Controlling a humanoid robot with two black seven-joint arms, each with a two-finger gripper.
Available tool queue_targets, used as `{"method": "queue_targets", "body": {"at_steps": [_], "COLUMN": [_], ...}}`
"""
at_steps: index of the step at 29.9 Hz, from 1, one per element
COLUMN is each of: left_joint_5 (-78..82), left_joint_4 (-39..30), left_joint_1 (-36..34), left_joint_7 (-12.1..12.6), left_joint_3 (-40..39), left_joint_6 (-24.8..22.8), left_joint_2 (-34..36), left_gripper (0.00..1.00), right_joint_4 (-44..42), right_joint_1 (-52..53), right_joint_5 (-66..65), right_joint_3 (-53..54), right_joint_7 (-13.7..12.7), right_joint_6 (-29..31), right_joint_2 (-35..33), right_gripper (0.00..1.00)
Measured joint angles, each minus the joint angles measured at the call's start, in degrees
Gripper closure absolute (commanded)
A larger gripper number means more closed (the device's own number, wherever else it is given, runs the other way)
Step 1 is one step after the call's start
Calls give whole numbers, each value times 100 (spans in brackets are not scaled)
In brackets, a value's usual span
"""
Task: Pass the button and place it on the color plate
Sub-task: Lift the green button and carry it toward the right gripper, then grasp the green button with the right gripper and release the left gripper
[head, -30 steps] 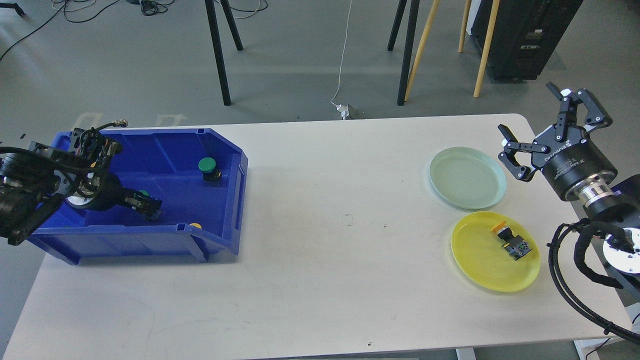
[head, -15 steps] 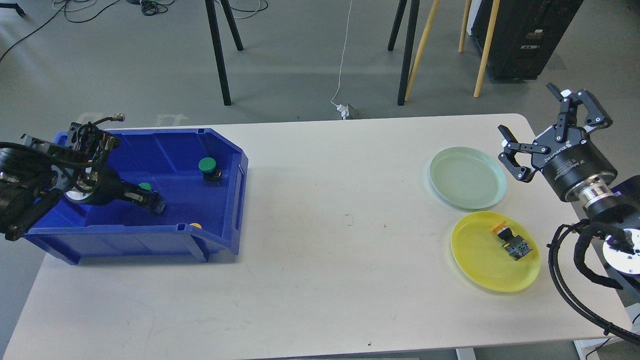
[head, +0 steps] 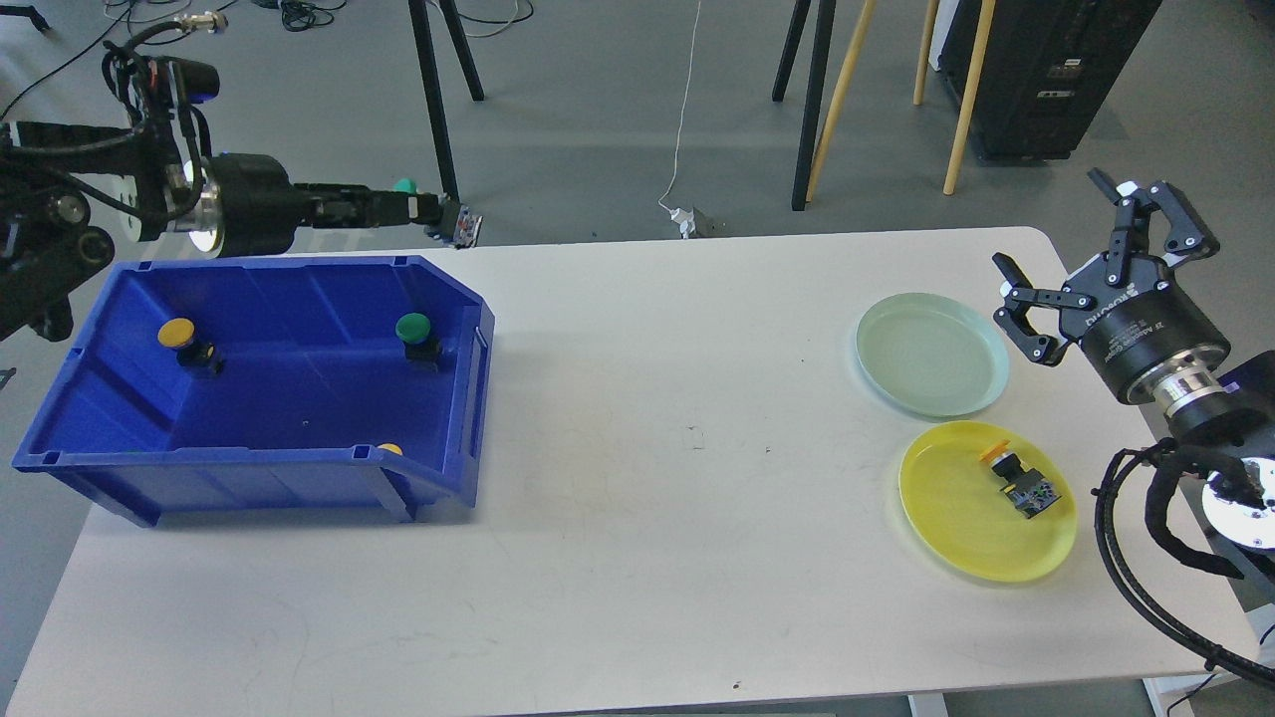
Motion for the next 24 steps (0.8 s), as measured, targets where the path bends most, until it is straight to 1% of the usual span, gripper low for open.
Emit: {"method": "queue_targets", "body": {"at_steps": [4, 7, 9, 11, 13, 18, 24], "left_joint_5": [-862, -1236, -1331, -1421, -1579, -2035, -2103], "left_joint_4": [125, 501, 820, 1035, 1153, 1224, 1227], "left_joint_1": [146, 329, 436, 527, 616, 691, 713], "left_joint_7": [-1, -1, -1, -1, -1, -1, -1], "left_joint_3": [-276, -308, -322, -322, -323, -299, -295], "left_joint_6": [0, 0, 0, 1, 0, 0, 0], "left_joint_2": [-943, -1633, -2046, -2291, -2444, -2499, -2499], "left_gripper": [95, 95, 95, 95, 95, 95, 95], "right_joint_4": [-30, -41, -45, -55, -115, -594, -1017], "right_joint_1": [47, 73, 153, 325, 597, 1516, 2104], "right_joint_5": [-972, -1621, -1719, -1752, -1764, -1767, -1765], "right_joint_3": [-199, -406, -468, -580, -844, -1790, -2201], "right_joint_7": [45, 204, 318, 414, 479, 589, 602], "right_joint_6": [56, 162, 261, 346, 380, 392, 385], "right_joint_2": [-67, -69, -51, 6, 101, 485, 996], "right_gripper": [1, 1, 1, 1, 1, 1, 1]}}
